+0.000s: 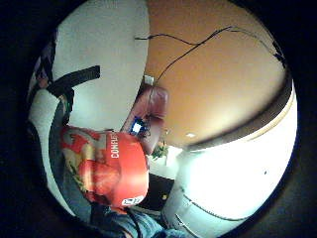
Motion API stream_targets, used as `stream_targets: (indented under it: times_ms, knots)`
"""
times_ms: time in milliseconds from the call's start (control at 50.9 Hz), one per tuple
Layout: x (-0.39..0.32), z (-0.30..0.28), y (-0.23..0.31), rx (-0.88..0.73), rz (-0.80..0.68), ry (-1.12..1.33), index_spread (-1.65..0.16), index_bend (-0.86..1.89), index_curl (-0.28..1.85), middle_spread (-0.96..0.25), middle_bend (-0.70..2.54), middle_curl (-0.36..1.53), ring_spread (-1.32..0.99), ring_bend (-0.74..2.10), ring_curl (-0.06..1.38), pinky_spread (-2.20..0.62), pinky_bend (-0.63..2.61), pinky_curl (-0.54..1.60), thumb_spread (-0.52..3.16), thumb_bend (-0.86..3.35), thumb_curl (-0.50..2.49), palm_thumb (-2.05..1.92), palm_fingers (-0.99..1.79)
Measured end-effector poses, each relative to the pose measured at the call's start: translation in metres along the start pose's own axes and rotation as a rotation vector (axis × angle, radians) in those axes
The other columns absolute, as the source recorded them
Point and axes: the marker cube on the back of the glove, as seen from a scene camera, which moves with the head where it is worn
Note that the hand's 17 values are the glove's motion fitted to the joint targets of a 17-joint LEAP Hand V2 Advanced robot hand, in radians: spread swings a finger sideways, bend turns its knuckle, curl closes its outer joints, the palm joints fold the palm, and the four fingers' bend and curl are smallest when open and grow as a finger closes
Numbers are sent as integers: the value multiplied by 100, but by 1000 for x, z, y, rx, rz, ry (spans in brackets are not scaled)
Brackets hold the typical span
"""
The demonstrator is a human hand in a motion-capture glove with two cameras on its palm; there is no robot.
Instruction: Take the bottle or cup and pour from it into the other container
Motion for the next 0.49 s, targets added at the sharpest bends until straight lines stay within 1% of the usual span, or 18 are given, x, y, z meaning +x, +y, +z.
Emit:
stream_targets:
  times_ms: [177,491]
  knots:
    - [2,3,3,2,-8,-63,-28,17,53,-14,51,53,-24,54,48,-32,35,41,-12,-4,69,109,126]
    - [3,1,9,6,-6,-50,-28,17,53,-14,51,53,-24,54,48,-32,35,41,-12,-3,69,108,126]
